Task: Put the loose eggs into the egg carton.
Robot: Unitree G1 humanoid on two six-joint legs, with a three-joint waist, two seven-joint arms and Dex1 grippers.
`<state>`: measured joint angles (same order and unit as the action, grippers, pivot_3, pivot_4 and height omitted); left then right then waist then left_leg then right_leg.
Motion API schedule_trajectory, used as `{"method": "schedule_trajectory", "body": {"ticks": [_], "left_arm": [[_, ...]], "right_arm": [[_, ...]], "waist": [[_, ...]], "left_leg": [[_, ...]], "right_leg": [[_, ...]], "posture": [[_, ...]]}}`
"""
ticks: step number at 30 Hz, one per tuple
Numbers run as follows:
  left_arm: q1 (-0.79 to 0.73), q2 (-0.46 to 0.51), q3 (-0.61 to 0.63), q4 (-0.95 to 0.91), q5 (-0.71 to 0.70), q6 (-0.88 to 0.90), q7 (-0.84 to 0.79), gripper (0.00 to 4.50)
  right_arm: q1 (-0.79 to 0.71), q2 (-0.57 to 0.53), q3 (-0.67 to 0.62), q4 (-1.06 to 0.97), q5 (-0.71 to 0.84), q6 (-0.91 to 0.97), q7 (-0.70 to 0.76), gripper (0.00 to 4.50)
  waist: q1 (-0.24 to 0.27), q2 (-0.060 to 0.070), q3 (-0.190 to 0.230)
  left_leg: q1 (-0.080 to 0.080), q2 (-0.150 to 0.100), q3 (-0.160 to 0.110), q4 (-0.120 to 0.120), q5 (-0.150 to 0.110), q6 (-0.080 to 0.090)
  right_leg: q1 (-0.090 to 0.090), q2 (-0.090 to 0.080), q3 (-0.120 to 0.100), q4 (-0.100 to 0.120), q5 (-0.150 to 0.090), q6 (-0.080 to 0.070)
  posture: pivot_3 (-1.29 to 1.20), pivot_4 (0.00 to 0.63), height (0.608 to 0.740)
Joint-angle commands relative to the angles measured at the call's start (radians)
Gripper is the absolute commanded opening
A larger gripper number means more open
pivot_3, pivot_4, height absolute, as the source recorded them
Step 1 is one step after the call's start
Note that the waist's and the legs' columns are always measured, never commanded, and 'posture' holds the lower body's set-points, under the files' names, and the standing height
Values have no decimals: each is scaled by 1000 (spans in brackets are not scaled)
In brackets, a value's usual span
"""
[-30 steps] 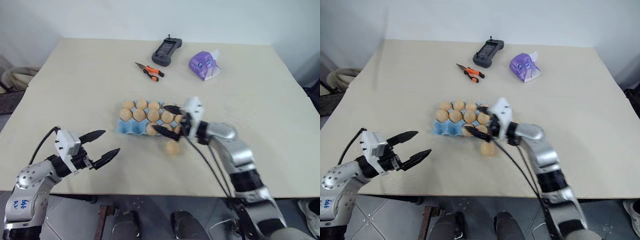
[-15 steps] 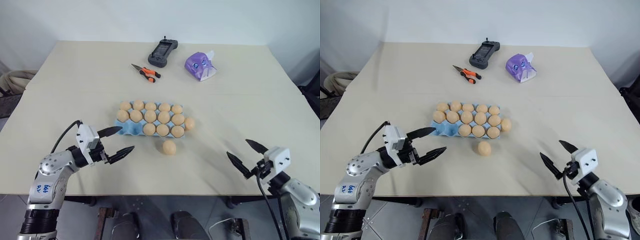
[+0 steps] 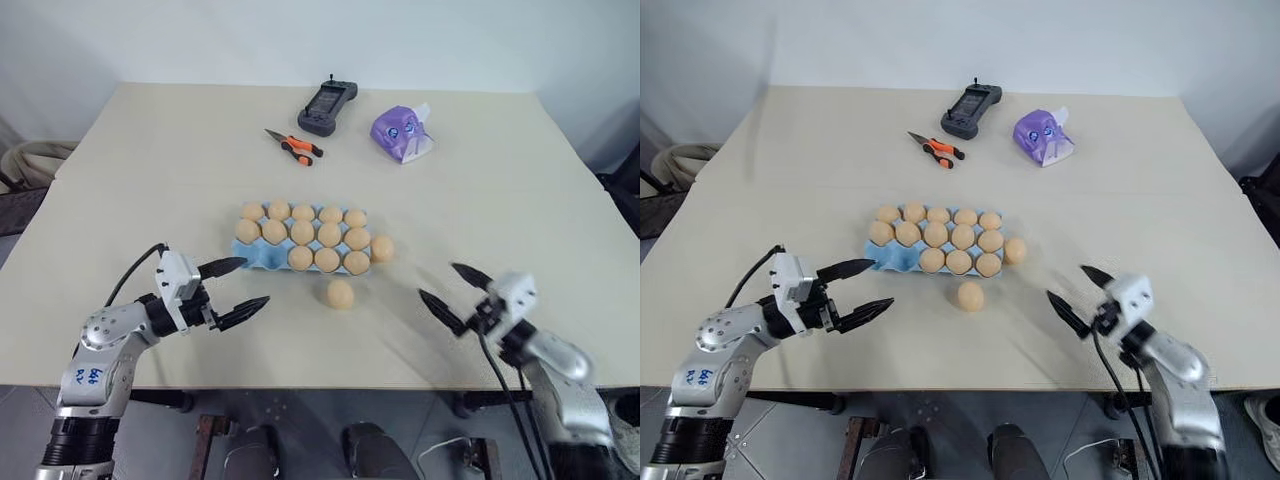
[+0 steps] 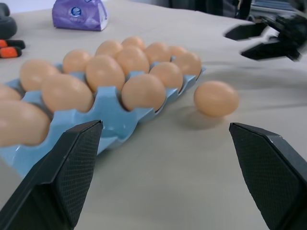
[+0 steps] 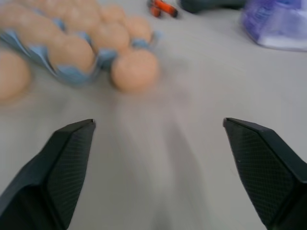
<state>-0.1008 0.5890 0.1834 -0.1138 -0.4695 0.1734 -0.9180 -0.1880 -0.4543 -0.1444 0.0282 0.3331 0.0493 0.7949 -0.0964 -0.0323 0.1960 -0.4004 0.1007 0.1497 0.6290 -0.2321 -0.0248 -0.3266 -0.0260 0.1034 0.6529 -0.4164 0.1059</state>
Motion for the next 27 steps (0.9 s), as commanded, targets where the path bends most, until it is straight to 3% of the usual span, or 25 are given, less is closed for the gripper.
{"method": "schedule_trajectory", "body": {"ticks": [1, 11, 14, 23, 27], "left_arm": [[29, 12, 36, -56, -11, -10, 12, 4500], [120, 14, 86, -150, -26, 11, 50, 4500], [132, 12, 91, -164, -28, 11, 63, 4500], [139, 6, 91, -171, -25, 6, 81, 4500], [138, 0, 108, -164, -24, -1, 102, 4500]], "right_arm": [[-107, -15, 47, 82, -25, 46, 13, 4461], [-382, 20, 133, 459, -99, -41, 93, 4461], [-404, 33, 132, 504, -103, -69, 107, 3850], [-419, 45, 122, 552, -108, -156, 137, 610], [-411, 26, 98, 516, -91, -153, 135, 610]], "waist": [[6, 0, 0], [10, 0, 0], [10, 0, 0], [9, 0, 0], [9, 0, 0]], "left_leg": [[0, 0, 0, 0, 0, 0], [-4, -1, 1, 0, -2, 1], [-4, 1, 0, 0, -1, 1], [-3, 0, 0, 1, -1, 1], [-3, 0, 0, 1, -1, 1]], "right_leg": [[0, 0, 0, 0, 0, 0], [0, 0, -2, -8, -1, 0], [0, 0, -2, -8, -1, 0], [0, 0, -2, -7, -1, 0], [0, 0, -2, -7, -1, 0]], "posture": [[0, 150, 740], [0, 150, 740], [0, 150, 740], [0, 150, 740], [0, 150, 740]]}}
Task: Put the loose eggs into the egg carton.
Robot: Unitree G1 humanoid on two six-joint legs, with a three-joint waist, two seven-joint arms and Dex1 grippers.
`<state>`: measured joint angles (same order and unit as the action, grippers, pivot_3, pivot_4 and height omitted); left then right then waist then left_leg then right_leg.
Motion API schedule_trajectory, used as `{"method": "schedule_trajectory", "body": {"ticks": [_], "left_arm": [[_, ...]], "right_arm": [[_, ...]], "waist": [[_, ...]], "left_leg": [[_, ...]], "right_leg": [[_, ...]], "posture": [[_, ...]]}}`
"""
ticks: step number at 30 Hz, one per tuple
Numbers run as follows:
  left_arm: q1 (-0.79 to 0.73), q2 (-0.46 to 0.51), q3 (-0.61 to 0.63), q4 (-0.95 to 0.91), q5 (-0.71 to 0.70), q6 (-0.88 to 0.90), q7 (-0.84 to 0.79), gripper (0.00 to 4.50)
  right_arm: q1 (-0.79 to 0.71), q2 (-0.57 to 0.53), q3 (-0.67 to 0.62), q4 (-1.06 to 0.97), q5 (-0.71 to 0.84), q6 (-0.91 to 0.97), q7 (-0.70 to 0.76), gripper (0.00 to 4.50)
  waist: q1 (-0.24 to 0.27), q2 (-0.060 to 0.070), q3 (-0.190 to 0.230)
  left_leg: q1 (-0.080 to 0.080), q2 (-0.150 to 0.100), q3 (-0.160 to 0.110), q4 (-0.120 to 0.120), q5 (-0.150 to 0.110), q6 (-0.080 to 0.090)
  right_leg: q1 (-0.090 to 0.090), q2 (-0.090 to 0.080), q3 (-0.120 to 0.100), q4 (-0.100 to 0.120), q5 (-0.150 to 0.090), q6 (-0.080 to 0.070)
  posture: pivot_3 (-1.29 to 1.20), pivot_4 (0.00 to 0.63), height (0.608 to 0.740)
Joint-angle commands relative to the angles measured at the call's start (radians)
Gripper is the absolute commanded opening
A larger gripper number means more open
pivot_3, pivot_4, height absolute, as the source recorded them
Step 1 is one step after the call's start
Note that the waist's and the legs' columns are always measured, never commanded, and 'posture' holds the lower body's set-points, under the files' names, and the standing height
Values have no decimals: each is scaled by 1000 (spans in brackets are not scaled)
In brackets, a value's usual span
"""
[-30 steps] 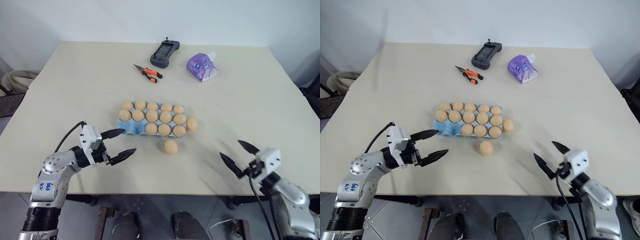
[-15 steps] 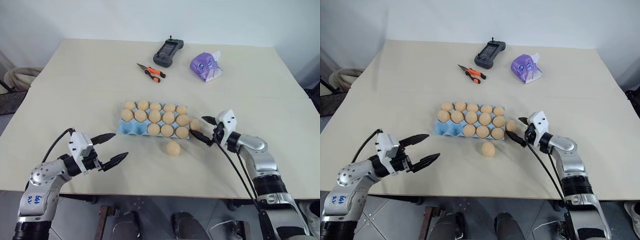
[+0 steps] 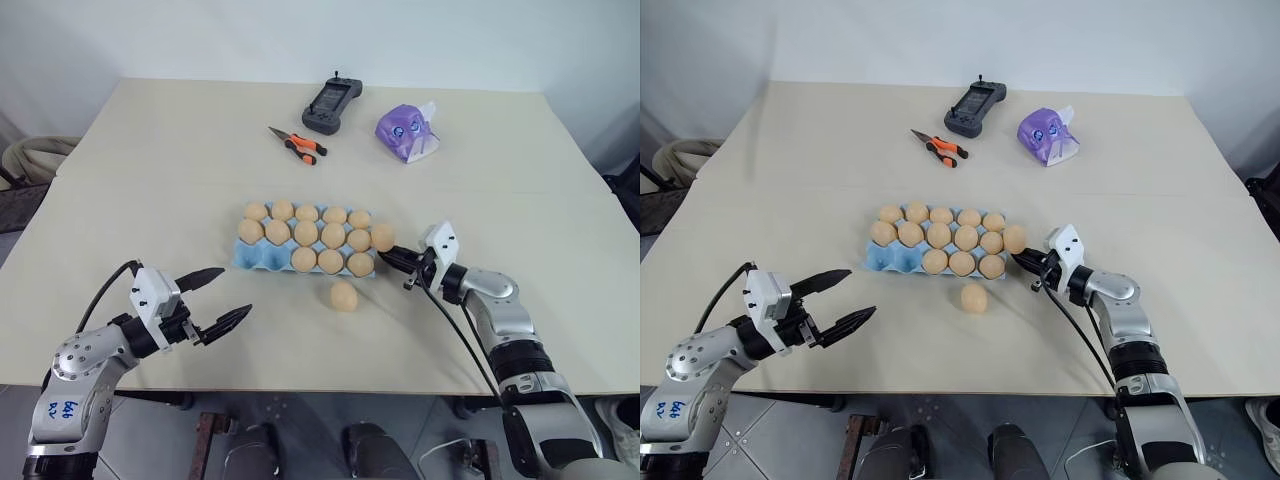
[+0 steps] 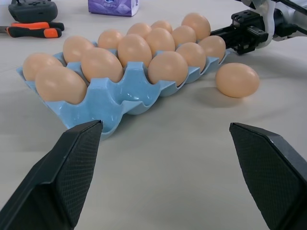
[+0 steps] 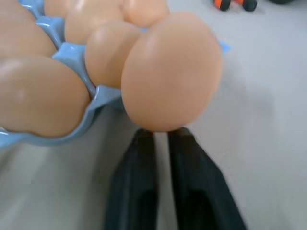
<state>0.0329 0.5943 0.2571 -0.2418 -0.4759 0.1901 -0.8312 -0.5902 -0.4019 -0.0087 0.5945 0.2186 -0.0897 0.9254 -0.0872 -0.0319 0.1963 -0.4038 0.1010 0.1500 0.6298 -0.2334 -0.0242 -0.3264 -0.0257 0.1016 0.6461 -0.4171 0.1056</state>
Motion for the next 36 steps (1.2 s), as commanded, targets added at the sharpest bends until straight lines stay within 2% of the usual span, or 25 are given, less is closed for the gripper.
{"method": "schedule_trajectory", "body": {"ticks": [1, 7, 9, 11, 14, 19, 20, 32, 36], "left_arm": [[6, -5, 36, -34, -17, -19, 16, 4500], [16, -3, 39, -31, -16, -26, 13, 4500], [16, 0, 42, -31, -18, -25, 12, 4500], [15, 3, 47, -28, -20, -23, 12, 4500], [13, 6, 51, -23, -20, -22, 10, 4500], [2, 7, 48, -15, -18, -21, 8, 4500], [0, 6, 46, -15, -18, -20, 8, 4500], [-4, 12, 45, -31, -25, -6, 9, 4500], [8, 14, 53, -42, -28, -4, 12, 4500]], "right_arm": [[-4, -34, -40, -61, 28, -8, 14, 610], [36, -102, -29, -93, 46, 61, 97, 610], [47, -132, -20, -98, 41, 77, 130, 969], [61, -164, -20, -107, 37, 86, 158, 1469], [64, -199, -21, -104, 28, 78, 183, 2616], [16, -197, -27, -76, 32, 54, 188, 4290], [-7, -189, -25, -59, 27, 42, 183, 4459], [-245, -81, 66, 297, -106, -102, 194, 4459], [-328, -46, 61, 417, -126, -153, 176, 4459]], "waist": [[0, 0, 0], [1, 0, 0], [1, 0, 0], [1, 0, 0], [1, 0, 0], [-3, 1, 0], [-4, 1, 1], [-17, 2, 1], [-25, 3, 2]], "left_leg": [[0, 0, 0, 0, 0, 0], [0, 0, 0, 0, 0, 0], [0, 0, 0, 0, 0, 0], [0, 0, 0, 0, 0, 0], [0, 0, 0, 0, 0, 0], [1, 0, 0, 0, 0, 0], [1, 0, 0, 0, 0, 0], [1, 0, 0, 1, 0, 0], [1, 0, 0, 2, 0, 0]], "right_leg": [[0, 0, 0, 0, 0, 0], [0, 0, 0, 0, 0, 0], [0, 0, 0, 0, 0, 0], [0, 0, 0, 0, 0, 0], [0, 0, 0, 0, 0, 0], [1, 0, 0, 0, 0, 0], [1, 0, 0, 0, 0, 0], [1, 0, 0, -1, 0, 0], [1, 0, 0, 1, 0, 0]], "posture": [[0, 150, 740], [0, 150, 740], [0, 150, 740], [0, 150, 740], [0, 150, 740], [0, 150, 740], [0, 150, 740], [0, 150, 740], [0, 150, 740]]}}
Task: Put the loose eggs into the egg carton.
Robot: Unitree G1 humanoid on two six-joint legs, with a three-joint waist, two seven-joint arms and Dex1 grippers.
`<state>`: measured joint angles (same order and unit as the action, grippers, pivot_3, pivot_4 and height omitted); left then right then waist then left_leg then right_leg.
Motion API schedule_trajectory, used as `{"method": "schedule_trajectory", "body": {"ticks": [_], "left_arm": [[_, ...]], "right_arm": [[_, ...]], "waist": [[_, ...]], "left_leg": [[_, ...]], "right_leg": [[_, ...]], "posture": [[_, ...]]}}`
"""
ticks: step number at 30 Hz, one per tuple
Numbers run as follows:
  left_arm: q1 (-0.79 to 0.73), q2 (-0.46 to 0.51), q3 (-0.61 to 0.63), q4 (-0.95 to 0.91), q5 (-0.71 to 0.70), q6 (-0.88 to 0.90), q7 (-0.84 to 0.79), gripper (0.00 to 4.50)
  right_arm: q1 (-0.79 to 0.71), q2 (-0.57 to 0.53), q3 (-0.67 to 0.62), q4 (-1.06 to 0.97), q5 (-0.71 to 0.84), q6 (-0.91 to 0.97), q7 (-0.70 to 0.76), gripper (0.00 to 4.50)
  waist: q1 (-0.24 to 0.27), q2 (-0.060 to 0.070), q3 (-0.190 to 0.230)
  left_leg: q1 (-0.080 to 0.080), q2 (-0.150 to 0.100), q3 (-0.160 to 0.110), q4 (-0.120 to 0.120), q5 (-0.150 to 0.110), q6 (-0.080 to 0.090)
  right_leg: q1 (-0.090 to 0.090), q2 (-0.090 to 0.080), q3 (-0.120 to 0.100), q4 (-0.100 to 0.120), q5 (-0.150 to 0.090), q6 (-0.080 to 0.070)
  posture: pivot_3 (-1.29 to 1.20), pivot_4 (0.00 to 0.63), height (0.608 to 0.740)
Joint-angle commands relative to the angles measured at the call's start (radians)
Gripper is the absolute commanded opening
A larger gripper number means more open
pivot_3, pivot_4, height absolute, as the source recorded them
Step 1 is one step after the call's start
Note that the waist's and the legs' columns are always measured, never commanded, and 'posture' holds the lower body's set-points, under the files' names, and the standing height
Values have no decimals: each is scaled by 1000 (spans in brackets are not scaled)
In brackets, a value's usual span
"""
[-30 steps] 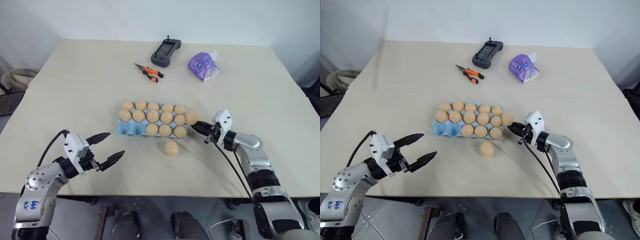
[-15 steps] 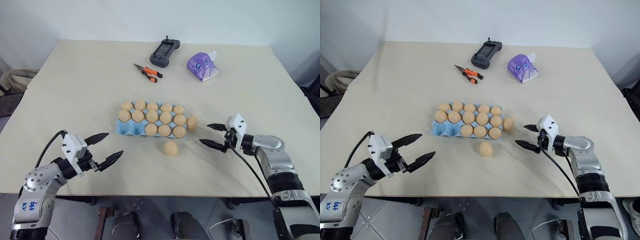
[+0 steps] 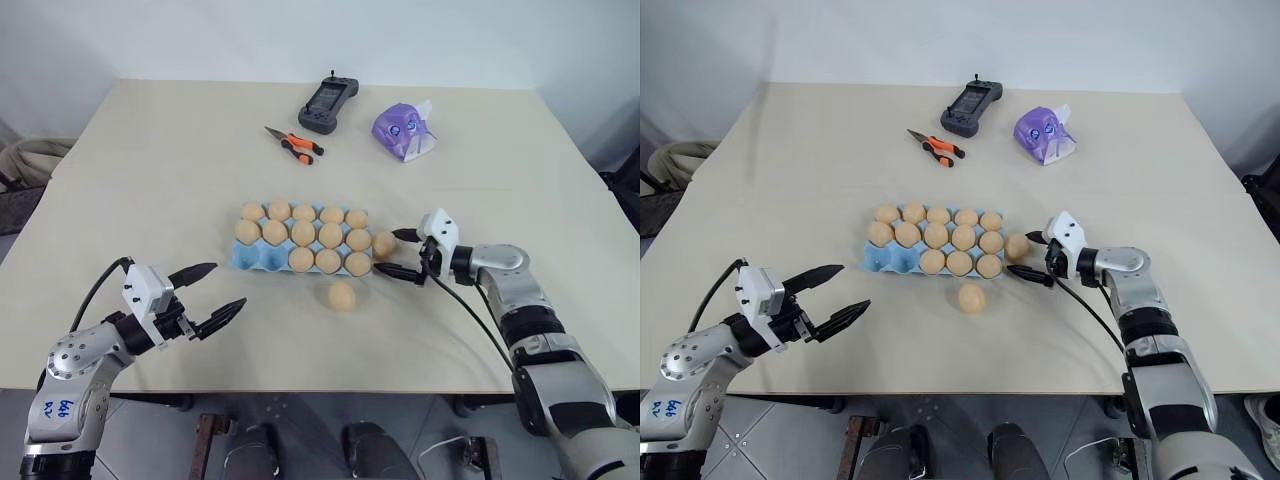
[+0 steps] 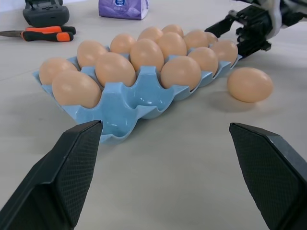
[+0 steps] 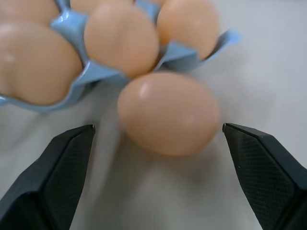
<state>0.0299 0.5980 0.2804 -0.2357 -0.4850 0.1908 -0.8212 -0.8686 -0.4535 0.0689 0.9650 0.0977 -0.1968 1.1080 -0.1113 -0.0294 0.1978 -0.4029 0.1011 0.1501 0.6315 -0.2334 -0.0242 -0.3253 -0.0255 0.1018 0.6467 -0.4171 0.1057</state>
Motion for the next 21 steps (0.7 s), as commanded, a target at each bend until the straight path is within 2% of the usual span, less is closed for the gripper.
{"method": "schedule_trajectory", "body": {"ticks": [1, 5, 11, 12, 18, 21], "left_arm": [[13, 10, 30, -51, -20, -5, 3, 4500], [23, 7, 30, -62, -20, -2, 7, 4500], [24, 7, 30, -65, -18, 1, 9, 4500], [22, 7, 30, -63, -18, 1, 9, 4500], [11, 0, 29, -54, -20, -7, 13, 4500], [13, -10, 37, -50, -21, -8, 28, 4500]], "right_arm": [[-63, 11, -19, 69, -9, -55, -8, 4459], [-88, 36, -25, 117, -11, -89, 3, 4459], [-81, 46, -40, 126, -4, -112, 13, 2588], [-78, 42, -43, 123, -2, -112, 12, 2462], [-60, -13, -92, 54, 19, -106, -2, 2424], [-44, -28, -116, -58, 63, -33, 22, 2424]], "waist": [[-2, 0, 0], [-3, 0, 0], [-3, 1, 1], [-3, 1, 1], [-2, 1, 1], [-1, 1, 1]], "left_leg": [[0, 0, 0, 0, 0, 0], [0, 1, -1, 0, 0, 0], [0, 0, 0, 0, 0, 0], [0, 0, 0, 0, 0, 0], [0, 1, -1, 0, 0, 0], [0, 0, -1, 0, 0, 0]], "right_leg": [[0, 0, 0, 0, 0, 0], [0, 0, 0, 1, 0, 0], [0, 0, 0, 1, 0, 0], [0, 0, 0, 1, 0, 0], [0, 0, 0, 2, 0, 0], [0, 0, 0, 1, 0, 0]], "posture": [[0, 150, 740], [0, 150, 740], [0, 150, 740], [0, 150, 740], [0, 150, 740], [0, 150, 740]]}}
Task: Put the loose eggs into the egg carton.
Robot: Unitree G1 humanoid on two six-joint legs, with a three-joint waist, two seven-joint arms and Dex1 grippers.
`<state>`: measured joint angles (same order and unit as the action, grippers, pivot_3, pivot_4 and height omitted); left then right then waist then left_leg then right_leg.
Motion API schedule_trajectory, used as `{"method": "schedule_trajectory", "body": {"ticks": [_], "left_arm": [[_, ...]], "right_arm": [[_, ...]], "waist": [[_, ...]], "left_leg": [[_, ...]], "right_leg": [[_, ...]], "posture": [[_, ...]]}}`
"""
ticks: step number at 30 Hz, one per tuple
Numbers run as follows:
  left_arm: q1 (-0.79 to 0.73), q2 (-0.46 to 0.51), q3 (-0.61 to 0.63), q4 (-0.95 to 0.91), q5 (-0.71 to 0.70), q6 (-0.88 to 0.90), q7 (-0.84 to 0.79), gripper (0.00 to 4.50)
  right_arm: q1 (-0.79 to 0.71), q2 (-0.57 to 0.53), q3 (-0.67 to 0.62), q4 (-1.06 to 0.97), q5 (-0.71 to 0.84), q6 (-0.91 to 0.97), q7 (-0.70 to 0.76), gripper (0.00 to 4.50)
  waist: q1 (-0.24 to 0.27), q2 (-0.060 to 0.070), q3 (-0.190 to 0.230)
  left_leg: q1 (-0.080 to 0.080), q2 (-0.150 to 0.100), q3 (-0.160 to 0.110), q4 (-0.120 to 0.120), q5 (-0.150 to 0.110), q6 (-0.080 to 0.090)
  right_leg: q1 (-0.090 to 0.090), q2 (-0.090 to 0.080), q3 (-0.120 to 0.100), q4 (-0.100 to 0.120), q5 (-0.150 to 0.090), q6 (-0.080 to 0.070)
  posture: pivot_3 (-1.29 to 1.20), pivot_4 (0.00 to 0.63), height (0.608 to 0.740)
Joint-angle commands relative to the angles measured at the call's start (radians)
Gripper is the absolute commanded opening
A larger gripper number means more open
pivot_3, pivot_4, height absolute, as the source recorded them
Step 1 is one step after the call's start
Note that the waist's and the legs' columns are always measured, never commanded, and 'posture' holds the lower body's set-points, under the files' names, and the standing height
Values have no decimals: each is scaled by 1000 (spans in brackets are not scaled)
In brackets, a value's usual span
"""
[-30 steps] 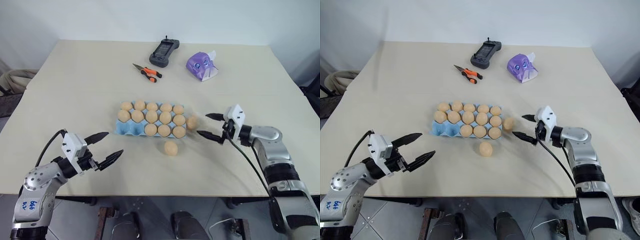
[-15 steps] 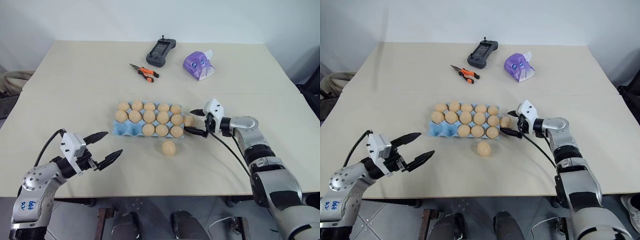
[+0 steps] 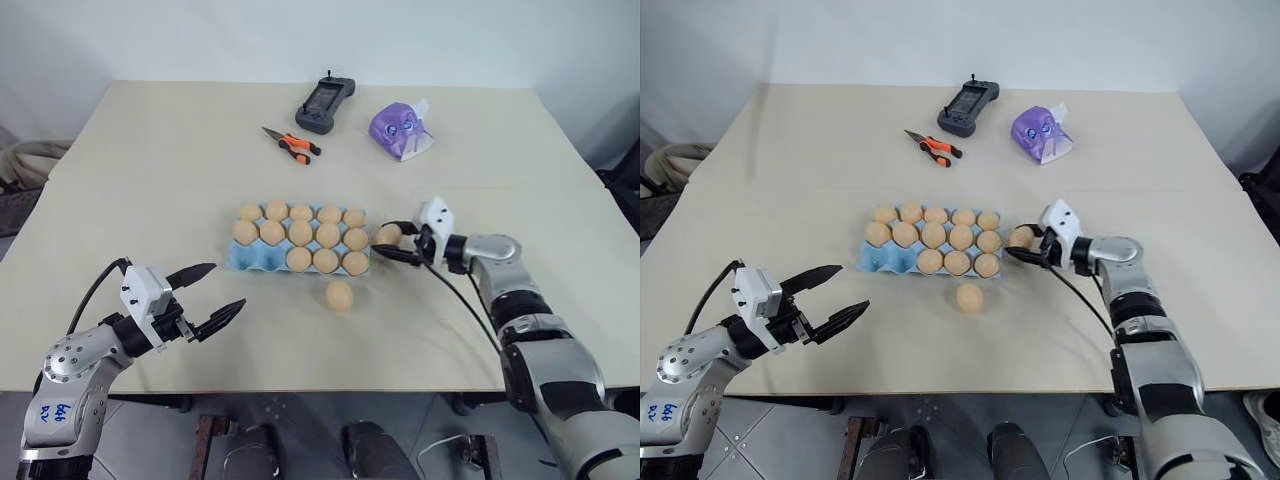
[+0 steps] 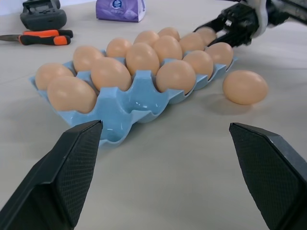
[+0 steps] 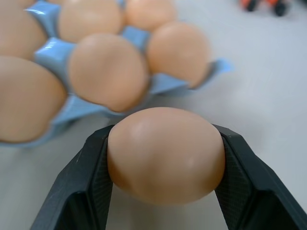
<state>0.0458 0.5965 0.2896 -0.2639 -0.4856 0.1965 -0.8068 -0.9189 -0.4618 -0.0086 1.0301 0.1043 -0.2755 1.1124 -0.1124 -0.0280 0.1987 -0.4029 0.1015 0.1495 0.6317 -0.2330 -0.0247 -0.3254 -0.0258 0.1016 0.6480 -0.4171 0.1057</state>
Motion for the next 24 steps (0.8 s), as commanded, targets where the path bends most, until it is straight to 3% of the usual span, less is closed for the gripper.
{"method": "schedule_trajectory", "body": {"ticks": [1, 6, 10, 14, 20, 24], "left_arm": [[-2, -14, 36, -17, -20, -15, 26, 4500], [3, -40, 76, 18, -27, -19, 61, 4500], [13, -46, 113, 47, -24, -31, 77, 4500], [39, -54, 150, 48, -32, -31, 90, 4500], [98, -66, 169, 0, -41, -33, 105, 4500], [109, -72, 166, -17, -40, -32, 112, 4500]], "right_arm": [[16, -12, -37, -192, 76, 89, 24, 2424], [76, 86, 42, -546, 114, 323, -26, 2424], [89, 202, 145, -716, 87, 453, -96, 2424], [69, 299, 210, -746, 60, 522, -168, 2424], [25, 403, 303, -625, -15, 489, -220, 2424], [9, 443, 315, -581, -26, 476, -230, 3704]], "waist": [[-1, 0, 0], [-11, 0, 0], [-15, 0, 0], [-13, 0, 0], [-8, -1, -1], [-8, -2, -1]], "left_leg": [[0, 0, 0, 0, 0, 0], [0, 2, 0, 0, 1, -2], [0, 3, 0, -1, 2, -3], [-1, 1, 0, -1, 2, -3], [-2, 0, 0, -2, 2, -3], [-2, 0, 0, -3, 2, -3]], "right_leg": [[0, 0, 0, 0, 0, 0], [-2, 2, 1, 3, 0, 0], [-4, 2, 1, 7, 0, -1], [-5, 0, 0, 7, 0, -1], [-6, -1, -1, 7, 0, -1], [-7, 0, -1, 7, -1, -1]], "posture": [[0, 150, 740], [0, 150, 740], [0, 150, 740], [0, 150, 740], [0, 150, 740], [0, 150, 740]]}}
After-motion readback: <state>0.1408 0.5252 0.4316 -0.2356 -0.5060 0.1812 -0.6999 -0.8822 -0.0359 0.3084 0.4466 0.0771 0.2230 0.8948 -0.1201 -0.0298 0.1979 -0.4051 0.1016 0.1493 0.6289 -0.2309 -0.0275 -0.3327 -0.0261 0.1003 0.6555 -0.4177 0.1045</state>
